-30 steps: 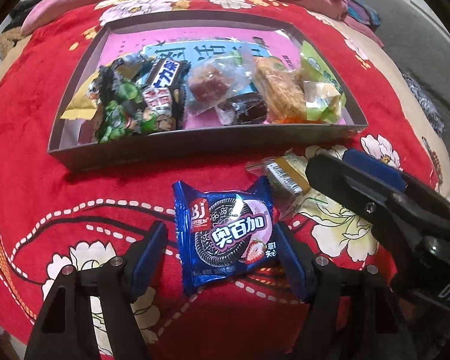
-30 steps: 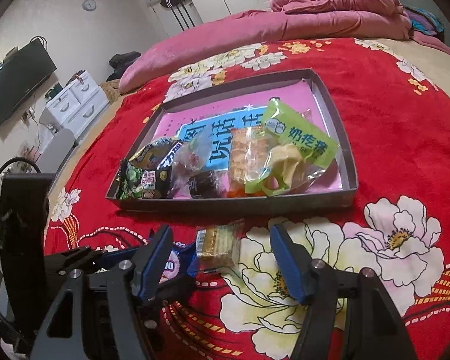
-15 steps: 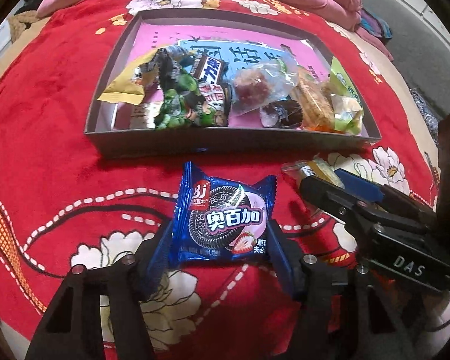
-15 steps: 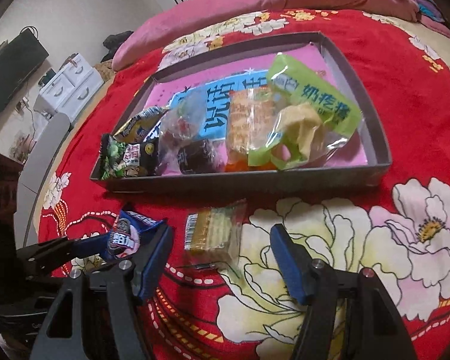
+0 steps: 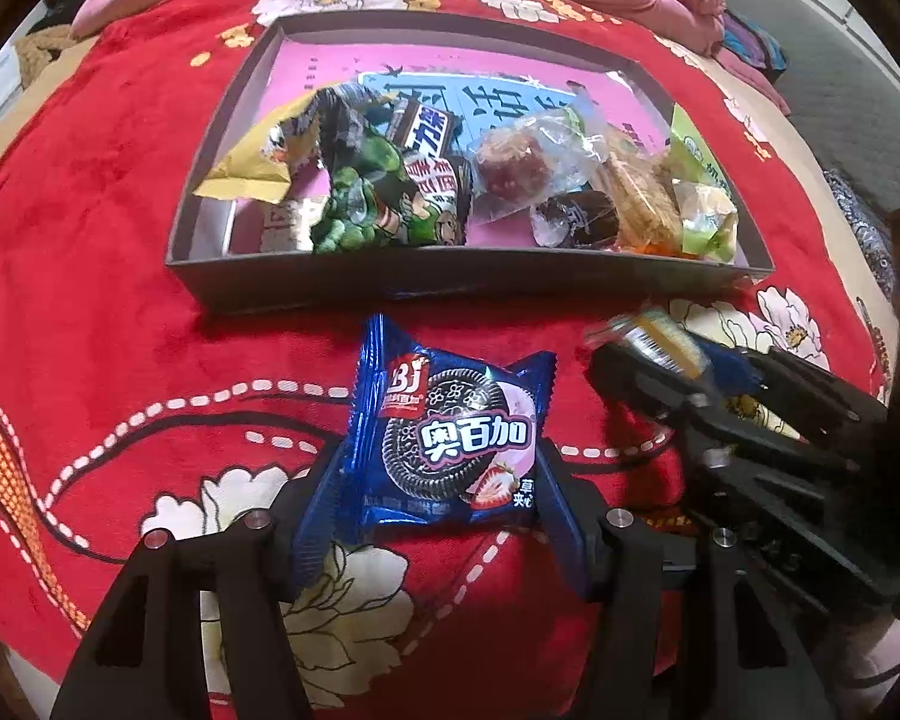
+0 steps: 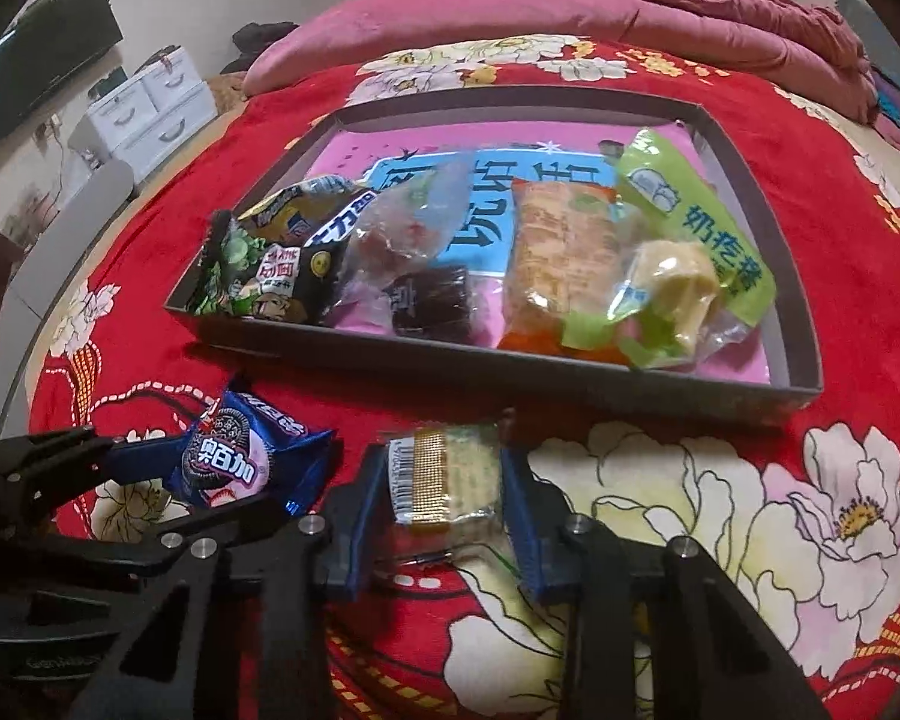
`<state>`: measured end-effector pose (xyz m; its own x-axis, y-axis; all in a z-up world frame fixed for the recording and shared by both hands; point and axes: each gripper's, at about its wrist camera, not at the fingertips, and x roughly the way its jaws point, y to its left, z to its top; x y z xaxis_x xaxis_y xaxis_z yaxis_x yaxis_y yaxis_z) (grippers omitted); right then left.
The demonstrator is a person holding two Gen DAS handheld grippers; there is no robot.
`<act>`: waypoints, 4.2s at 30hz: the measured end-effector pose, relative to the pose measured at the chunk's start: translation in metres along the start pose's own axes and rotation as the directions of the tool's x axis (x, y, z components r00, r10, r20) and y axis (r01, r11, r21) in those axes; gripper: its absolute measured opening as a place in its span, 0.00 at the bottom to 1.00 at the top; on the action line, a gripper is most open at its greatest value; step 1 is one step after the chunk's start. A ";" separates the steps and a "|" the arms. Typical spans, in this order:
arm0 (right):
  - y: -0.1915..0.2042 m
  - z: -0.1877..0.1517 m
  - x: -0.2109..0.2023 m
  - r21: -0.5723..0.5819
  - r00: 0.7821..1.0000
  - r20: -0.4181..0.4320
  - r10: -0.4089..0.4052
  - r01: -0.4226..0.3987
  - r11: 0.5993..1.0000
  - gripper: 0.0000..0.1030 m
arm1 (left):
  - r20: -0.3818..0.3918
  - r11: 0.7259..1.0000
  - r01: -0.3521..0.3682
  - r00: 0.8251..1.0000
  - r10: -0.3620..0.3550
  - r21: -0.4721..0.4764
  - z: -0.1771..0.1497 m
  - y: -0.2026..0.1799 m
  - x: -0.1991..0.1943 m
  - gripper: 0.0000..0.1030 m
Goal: Organize snacks
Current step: 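Grasp the blue cookie pack with the left gripper while the right holds the wafer pack, then carry the cookie pack and wafer pack over the tray with both grippers, then lower the cookie pack and wafer pack into the tray and open both grippers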
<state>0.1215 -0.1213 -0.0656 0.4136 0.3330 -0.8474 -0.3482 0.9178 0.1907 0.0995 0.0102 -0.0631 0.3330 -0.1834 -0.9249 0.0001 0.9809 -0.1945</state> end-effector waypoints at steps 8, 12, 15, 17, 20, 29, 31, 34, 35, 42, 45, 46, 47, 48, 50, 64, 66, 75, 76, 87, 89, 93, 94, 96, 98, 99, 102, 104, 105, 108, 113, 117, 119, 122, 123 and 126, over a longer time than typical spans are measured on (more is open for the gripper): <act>-0.009 -0.001 -0.036 0.046 0.991 0.123 0.060 -0.067 0.997 0.36 | -0.002 1.000 0.000 1.000 0.000 0.026 0.000 -0.010 0.004 0.52; -0.010 0.001 -0.044 0.059 0.985 0.161 0.062 -0.072 0.996 0.36 | 0.014 1.000 0.009 1.000 -0.009 0.015 0.002 -0.012 0.002 0.50; -0.013 0.003 -0.048 0.067 0.982 0.178 0.060 -0.073 0.995 0.36 | 0.045 1.000 0.028 0.999 -0.028 0.009 0.000 -0.010 -0.009 0.50; -0.016 0.004 -0.051 0.072 0.979 0.198 0.056 -0.071 0.995 0.37 | 0.076 0.999 0.035 0.996 -0.035 0.006 0.000 -0.011 -0.017 0.49; -0.020 0.005 -0.057 0.080 0.974 0.224 0.044 -0.064 0.995 0.37 | 0.125 0.998 0.059 0.990 -0.058 0.001 0.002 -0.011 -0.030 0.49; -0.026 0.006 -0.063 0.096 0.967 0.252 0.026 -0.052 0.994 0.37 | 0.238 0.998 0.061 0.969 -0.059 -0.003 0.011 -0.018 -0.055 0.49; -0.026 0.006 -0.063 0.096 0.966 0.258 0.024 -0.050 0.994 0.37 | 0.249 0.999 0.052 0.967 -0.049 -0.002 0.014 -0.021 -0.056 0.49; -0.025 0.007 -0.064 0.094 0.964 0.265 0.015 -0.042 0.995 0.37 | 0.250 0.998 0.055 0.967 -0.053 -0.002 0.017 -0.023 -0.055 0.49; -0.026 0.007 -0.064 0.095 0.963 0.267 0.011 -0.038 0.995 0.37 | 0.251 0.999 0.053 0.967 -0.051 0.000 0.017 -0.024 -0.055 0.49; -0.028 0.010 -0.067 0.102 0.956 0.292 -0.008 -0.022 0.995 0.37 | 0.268 0.999 0.026 0.963 -0.031 0.022 0.019 -0.030 -0.056 0.49; -0.029 0.010 -0.069 0.104 0.953 0.302 -0.013 -0.019 0.994 0.37 | 0.271 0.999 0.034 0.962 -0.038 0.019 0.021 -0.029 -0.054 0.49; -0.029 0.011 -0.069 0.104 0.953 0.303 -0.014 -0.018 0.994 0.37 | 0.271 0.999 0.032 0.962 -0.036 0.018 0.022 -0.028 -0.053 0.49; -0.030 0.012 -0.069 0.105 0.952 0.305 -0.014 -0.018 0.994 0.37 | 0.270 0.999 0.030 0.962 -0.034 0.017 0.022 -0.028 -0.052 0.49; -0.029 0.012 -0.069 0.105 0.952 0.306 -0.016 -0.017 0.994 0.37 | 0.269 0.999 0.030 0.962 -0.033 0.015 0.023 -0.028 -0.051 0.49; -0.029 0.013 -0.069 0.098 0.950 0.312 -0.023 -0.008 0.995 0.37 | 0.273 0.999 0.033 0.961 -0.034 0.007 0.025 -0.027 -0.051 0.49; -0.025 0.017 -0.069 0.085 0.944 0.330 -0.034 0.006 0.996 0.37 | 0.356 0.998 0.029 0.934 -0.008 -0.054 0.035 -0.011 -0.062 0.49; -0.026 0.018 -0.069 0.089 0.941 0.336 -0.038 0.008 0.996 0.37 | 0.365 0.998 0.022 0.931 0.003 -0.064 0.036 -0.007 -0.061 0.49; -0.028 0.024 -0.065 0.105 0.937 0.345 -0.050 0.015 0.994 0.37 | 0.361 0.995 0.025 0.933 0.009 -0.092 0.045 -0.003 -0.049 0.49; -0.027 0.024 -0.065 0.105 0.938 0.344 -0.049 0.013 0.994 0.37 | 0.360 0.995 0.023 0.933 0.011 -0.092 0.045 -0.003 -0.048 0.49; -0.027 0.029 -0.054 0.098 0.944 0.327 -0.040 0.008 0.995 0.37 | 0.345 0.997 -0.014 0.938 0.038 -0.071 0.052 -0.007 -0.031 0.49; -0.026 0.031 -0.053 0.097 0.943 0.329 -0.039 0.007 0.995 0.37 | 0.337 0.997 -0.018 0.940 0.041 -0.072 0.053 -0.006 -0.027 0.49; -0.026 0.034 -0.051 0.103 0.942 0.334 -0.040 0.005 0.995 0.37 | 0.339 0.997 -0.024 0.940 0.047 -0.073 0.055 -0.005 -0.024 0.49; -0.026 0.035 -0.051 0.104 0.941 0.337 -0.042 0.007 0.995 0.37 | 0.338 0.997 -0.024 0.940 0.048 -0.074 0.056 -0.005 -0.023 0.49; -0.026 0.036 -0.050 0.108 0.939 0.342 -0.048 0.012 0.994 0.37 | 0.338 0.997 -0.023 0.940 0.047 -0.075 0.058 -0.004 -0.022 0.49; -0.026 0.038 -0.050 0.111 0.935 0.349 -0.057 0.019 0.994 0.37 | 0.339 0.997 -0.025 0.939 0.048 -0.074 0.060 -0.005 -0.021 0.49; -0.026 0.039 -0.050 0.112 0.933 0.354 -0.060 0.021 0.993 0.37 | 0.340 0.997 -0.025 0.939 0.049 -0.074 0.060 -0.005 -0.021 0.49; -0.023 0.043 -0.049 0.105 0.929 0.363 -0.069 0.033 0.994 0.37 | 0.341 0.997 -0.025 0.939 0.049 -0.073 0.060 -0.005 -0.020 0.49; -0.021 0.045 -0.048 0.100 0.927 0.369 -0.074 0.040 0.994 0.37 | 0.341 0.997 -0.023 0.939 0.047 -0.073 0.060 -0.005 -0.020 0.49; -0.020 0.047 -0.048 0.098 0.926 0.370 -0.073 0.040 0.994 0.37 | 0.341 0.997 -0.023 0.939 0.046 -0.072 0.060 -0.005 -0.020 0.49; -0.019 0.050 -0.046 0.103 0.926 0.371 -0.073 0.037 0.994 0.37 | 0.339 0.997 -0.024 0.940 0.046 -0.069 0.062 -0.006 -0.018 0.49; -0.019 0.056 -0.048 0.118 0.919 0.388 -0.061 0.016 0.993 0.37 | 0.334 0.997 -0.020 0.941 0.042 -0.070 0.064 -0.007 -0.015 0.49; -0.016 0.057 -0.042 0.101 0.926 0.372 -0.063 0.026 0.994 0.37 | 0.331 0.997 -0.026 0.942 0.047 -0.068 0.064 -0.007 -0.014 0.49; -0.017 0.057 -0.040 0.104 0.931 0.359 -0.061 0.025 0.994 0.37 | 0.329 0.997 -0.029 0.943 0.050 -0.067 0.064 -0.007 -0.013 0.49; -0.020 0.056 -0.036 0.113 0.938 0.343 -0.058 0.021 0.993 0.37 | 0.326 0.997 -0.032 0.944 0.052 -0.065 0.064 -0.008 -0.012 0.49; -0.021 0.055 -0.033 0.116 0.942 0.330 -0.062 0.025 0.993 0.37 | 0.327 0.997 -0.033 0.944 0.052 -0.064 0.064 -0.007 -0.012 0.49; -0.021 0.054 -0.026 0.111 0.950 0.305 -0.064 0.031 0.993 0.37 | 0.326 0.998 -0.035 0.944 0.053 -0.060 0.063 -0.008 -0.012 0.49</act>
<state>0.1634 -0.1372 -0.0204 0.6717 0.3235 -0.6665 -0.2394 0.9461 0.2179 0.1549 0.0090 -0.0301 0.6216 -0.1004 -0.7769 -0.0677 0.9811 -0.1810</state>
